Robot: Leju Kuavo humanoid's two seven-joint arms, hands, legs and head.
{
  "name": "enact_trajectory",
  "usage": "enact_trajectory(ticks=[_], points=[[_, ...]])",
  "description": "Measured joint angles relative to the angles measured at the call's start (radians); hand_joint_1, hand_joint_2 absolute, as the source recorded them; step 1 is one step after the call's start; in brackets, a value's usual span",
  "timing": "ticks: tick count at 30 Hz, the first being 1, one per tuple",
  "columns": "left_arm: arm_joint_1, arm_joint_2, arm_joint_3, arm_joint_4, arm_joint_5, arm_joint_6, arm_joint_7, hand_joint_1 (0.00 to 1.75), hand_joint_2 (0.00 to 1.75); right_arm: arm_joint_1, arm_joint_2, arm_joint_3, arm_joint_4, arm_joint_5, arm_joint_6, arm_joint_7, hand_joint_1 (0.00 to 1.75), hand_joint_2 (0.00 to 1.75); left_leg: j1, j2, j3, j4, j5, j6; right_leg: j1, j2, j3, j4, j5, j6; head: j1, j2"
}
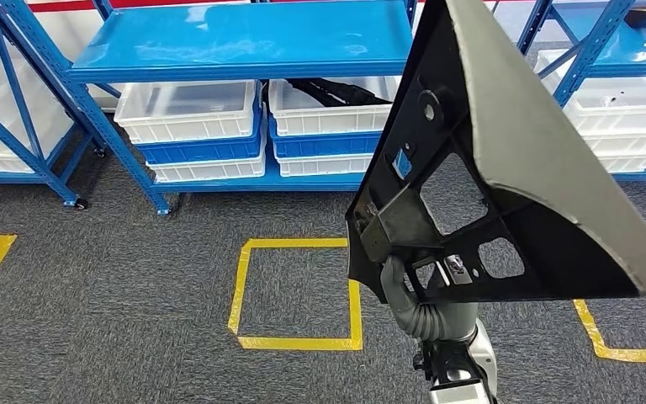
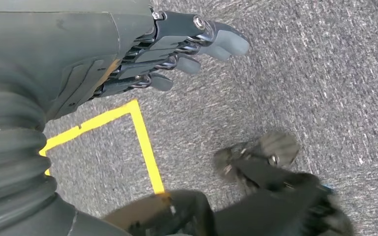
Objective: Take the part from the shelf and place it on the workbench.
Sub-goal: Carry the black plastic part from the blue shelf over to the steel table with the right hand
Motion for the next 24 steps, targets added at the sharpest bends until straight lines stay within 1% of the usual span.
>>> enact_trajectory(ticks=[1, 2, 3, 4, 6, 7, 8, 9, 11, 12, 13, 14, 15, 16, 17, 18, 19, 20, 21, 22, 23, 24], points=[[0.0, 0.0, 0.0, 0.0, 0.0, 0.0, 0.001, 0.0, 1.75, 0.0, 0.0, 0.0, 0.0, 0.001, 0.0, 0.002, 1.75, 1.75, -0.004, 0.0, -0.022, 0.065, -0.028, 0.004, 0.005, -0.002, -0.001, 0.0, 0.001, -0.002, -0.001, 0.0], [0.001, 0.0, 0.0, 0.0, 0.0, 0.0, 0.001, 0.0, 1.75, 0.0, 0.0, 0.0, 0.0, 0.002, 0.0, 0.004, 1.75, 1.75, -0.007, -0.001, -0.032, 0.101, -0.04, 0.009, 0.01, -0.003, -0.002, 0.0, 0.001, -0.004, 0.0, 0.0], [0.001, 0.0, 0.0, 0.0, 0.0, 0.0, 0.001, 0.0, 1.75, 0.0, -0.001, 0.0, 0.0, 0.004, 0.0, 0.006, 1.75, 1.75, -0.01, -0.001, -0.019, 0.093, -0.033, 0.016, 0.015, -0.003, -0.002, 0.001, 0.001, -0.005, 0.0, 0.0], [0.001, 0.0, 0.0, 0.0, -0.001, 0.0, 0.001, 0.0, 1.75, 0.0, -0.001, 0.0, 0.0, 0.006, 0.0, 0.008, 1.75, 1.75, -0.013, 0.0, 0.012, 0.045, -0.011, 0.024, 0.017, -0.004, -0.001, 0.001, 0.001, -0.006, 0.0, 0.0], [-0.001, 0.0, 0.0, 0.0, -0.002, 0.0, 0.0, 0.0, 1.75, -0.001, -0.001, 0.0, 0.0, 0.008, 0.0, 0.01, 1.75, 1.75, -0.022, 0.005, 0.094, -0.094, 0.031, 0.039, 0.024, -0.004, -0.001, 0.002, 0.0, -0.006, 0.0, 0.0], [-0.002, 0.0, 0.0, 0.0, -0.003, 0.0, -0.001, 0.0, 1.75, -0.001, -0.001, 0.0, 0.0, 0.009, 0.0, 0.012, 1.75, 1.75, -0.027, 0.007, 0.119, -0.14, 0.04, 0.043, 0.026, -0.005, -0.002, 0.003, -0.001, -0.004, 0.0, 0.0], [-0.004, -0.001, 0.0, 0.0, -0.004, 0.0, -0.003, 0.0, 1.75, -0.002, -0.001, 0.0, 0.0, 0.009, 0.0, 0.013, 1.75, 1.75, -0.032, 0.008, 0.13, -0.163, 0.041, 0.045, 0.028, -0.006, -0.004, 0.003, -0.001, -0.003, 0.001, 0.0], [-0.005, -0.001, 0.0, 0.0, -0.006, 0.0, -0.005, 0.0, 1.75, -0.002, -0.001, 0.0, 0.0, 0.009, 0.0, 0.015, 1.75, 1.75, -0.037, 0.007, 0.129, -0.165, 0.04, 0.045, 0.029, -0.007, -0.007, 0.003, -0.001, -0.001, 0.001, 0.0], [-0.005, -0.002, 0.0, 0.0, -0.009, 0.0, -0.009, 0.0, 1.75, -0.002, -0.001, 0.0, -0.001, 0.01, 0.0, 0.015, 1.75, 1.75, -0.038, 0.002, 0.127, -0.171, 0.045, 0.053, 0.026, -0.01, -0.01, 0.005, -0.004, 0.006, 0.001, 0.0], [-0.006, -0.003, 0.0, 0.0, -0.009, 0.0, -0.01, 0.0, 1.75, -0.002, -0.001, 0.0, -0.001, 0.011, 0.0, 0.015, 1.75, 1.75, -0.037, 0.0, 0.126, -0.174, 0.048, 0.059, 0.025, -0.01, -0.019, 0.021, -0.015, 0.008, 0.002, 0.0], [-0.006, -0.003, 0.0, 0.0, -0.009, 0.0, -0.01, 0.0, 1.75, -0.002, -0.001, 0.0, -0.002, 0.013, 0.0, 0.015, 1.75, 1.75, -0.035, -0.001, 0.125, -0.178, 0.052, 0.065, 0.025, -0.008, -0.037, 0.058, -0.036, 0.007, 0.002, 0.0], [-0.006, -0.004, 0.0, 0.0, -0.009, 0.0, -0.01, 0.0, 1.75, -0.001, -0.001, -0.001, -0.002, 0.014, -0.001, 0.015, 1.75, 1.75, -0.034, -0.002, 0.122, -0.179, 0.055, 0.069, 0.024, -0.007, -0.065, 0.114, -0.065, 0.004, 0.003, 0.0], [-0.007, -0.003, 0.0, 0.0, -0.009, 0.0, -0.011, 0.0, 1.75, -0.001, -0.002, -0.001, -0.002, 0.015, -0.001, 0.015, 1.75, 1.75, -0.035, -0.005, 0.118, -0.179, 0.057, 0.072, 0.024, -0.005, -0.098, 0.182, -0.095, 0.0, 0.003, 0.0], [-0.007, -0.003, 0.0, 0.0, -0.009, 0.0, -0.011, 0.0, 1.75, 0.0, -0.002, -0.001, -0.002, 0.016, -0.001, 0.015, 1.75, 1.75, -0.036, -0.007, 0.114, -0.179, 0.059, 0.075, 0.023, -0.004, -0.128, 0.245, -0.118, 0.0, 0.003, 0.0], [-0.006, -0.003, 0.0, 0.0, -0.009, 0.0, -0.011, 0.0, 1.75, 0.001, -0.002, -0.001, -0.002, 0.015, -0.001, 0.015, 1.75, 1.75, -0.036, -0.009, 0.111, -0.178, 0.061, 0.076, 0.023, -0.003, -0.146, 0.283, -0.128, 0.003, 0.003, 0.0], [-0.006, -0.004, 0.0, 0.0, -0.009, 0.0, -0.011, 0.0, 1.75, 0.001, -0.003, -0.001, -0.002, 0.015, -0.001, 0.015, 1.75, 1.75, -0.037, -0.012, 0.109, -0.178, 0.062, 0.076, 0.023, -0.003, -0.145, 0.283, -0.123, 0.009, 0.003, 0.0], [-0.005, -0.004, 0.0, 0.0, -0.009, 0.0, -0.011, 0.0, 1.75, 0.002, -0.003, -0.001, -0.002, 0.016, -0.001, 0.015, 1.75, 1.75, -0.037, -0.015, 0.108, -0.178, 0.064, 0.075, 0.023, -0.002, -0.122, 0.239, -0.102, 0.017, 0.003, 0.0], [-0.005, -0.005, 0.0, 0.0, -0.01, 0.0, -0.011, 0.0, 1.75, 0.001, -0.003, -0.001, -0.002, 0.016, -0.001, 0.015, 1.75, 1.75, -0.037, -0.02, 0.108, -0.178, 0.067, 0.073, 0.023, 0.001, -0.083, 0.167, -0.075, 0.025, 0.003, 0.0], [-0.006, -0.006, 0.0, 0.0, -0.01, 0.0, -0.011, 0.0, 1.75, 0.001, -0.003, -0.001, -0.002, 0.017, -0.001, 0.015, 1.75, 1.75, -0.039, -0.025, 0.107, -0.177, 0.069, 0.069, 0.024, 0.006, -0.044, 0.092, -0.051, 0.027, 0.003, 0.0], [-0.006, -0.007, 0.0, 0.0, -0.01, 0.0, -0.011, 0.0, 1.75, 0.001, -0.003, -0.001, -0.002, 0.019, -0.001, 0.015, 1.75, 1.75, -0.041, -0.029, 0.106, -0.177, 0.071, 0.065, 0.025, 0.01, -0.015, 0.035, -0.032, 0.025, 0.002, 0.0], [-0.006, -0.007, 0.0, 0.0, -0.01, 0.0, -0.01, 0.0, 1.75, 0.002, -0.004, -0.001, -0.003, 0.02, -0.002, 0.015, 1.75, 1.75, -0.043, -0.032, 0.105, -0.176, 0.073, 0.061, 0.027, 0.012, -0.001, 0.005, -0.022, 0.019, 0.002, 0.0], [-0.005, -0.007, 0.0, 0.0, -0.01, 0.0, -0.01, 0.0, 1.75, 0.004, -0.004, -0.001, -0.003, 0.021, -0.002, 0.015, 1.75, 1.75, -0.044, -0.035, 0.104, -0.176, 0.076, 0.057, 0.03, 0.012, 0.001, -0.003, -0.018, 0.012, 0.001, 0.0]])
